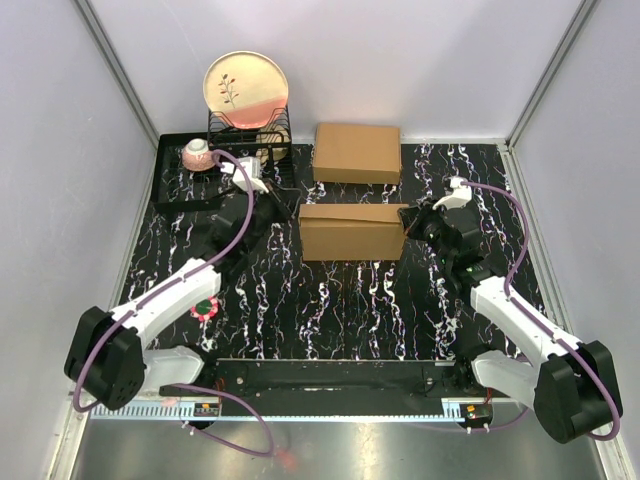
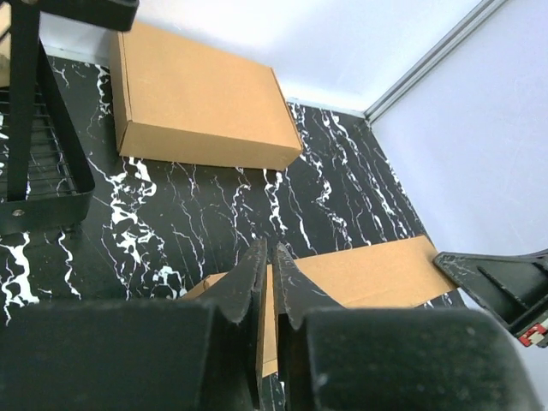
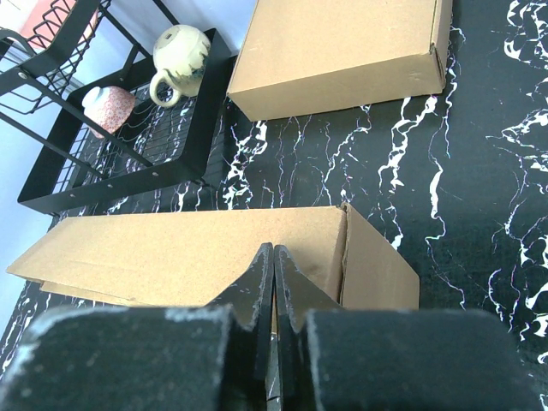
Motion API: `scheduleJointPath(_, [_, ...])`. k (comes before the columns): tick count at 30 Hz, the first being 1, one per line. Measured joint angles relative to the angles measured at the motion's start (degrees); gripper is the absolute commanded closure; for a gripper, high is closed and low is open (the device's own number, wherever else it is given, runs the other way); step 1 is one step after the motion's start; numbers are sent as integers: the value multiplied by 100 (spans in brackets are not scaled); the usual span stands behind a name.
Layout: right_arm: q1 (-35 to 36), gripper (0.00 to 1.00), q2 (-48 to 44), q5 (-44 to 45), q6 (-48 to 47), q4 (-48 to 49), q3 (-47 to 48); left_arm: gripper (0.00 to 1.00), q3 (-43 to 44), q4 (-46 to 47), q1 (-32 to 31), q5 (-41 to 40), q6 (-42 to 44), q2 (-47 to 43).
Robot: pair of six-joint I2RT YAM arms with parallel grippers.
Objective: Fold the paper box
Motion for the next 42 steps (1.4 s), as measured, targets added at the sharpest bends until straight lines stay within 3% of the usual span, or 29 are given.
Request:
scheduleJointPath(7, [0, 96, 2, -4, 0, 2, 0, 96, -74, 15, -225, 17, 72, 485])
scheduleJointPath(29, [0, 98, -9, 15, 0, 229, -184, 100, -748, 1690, -205, -166, -304, 981])
scheduleJointPath(42, [-11, 99, 9, 125, 22, 503, -372, 100, -1021, 2433, -688, -1115, -192, 1176])
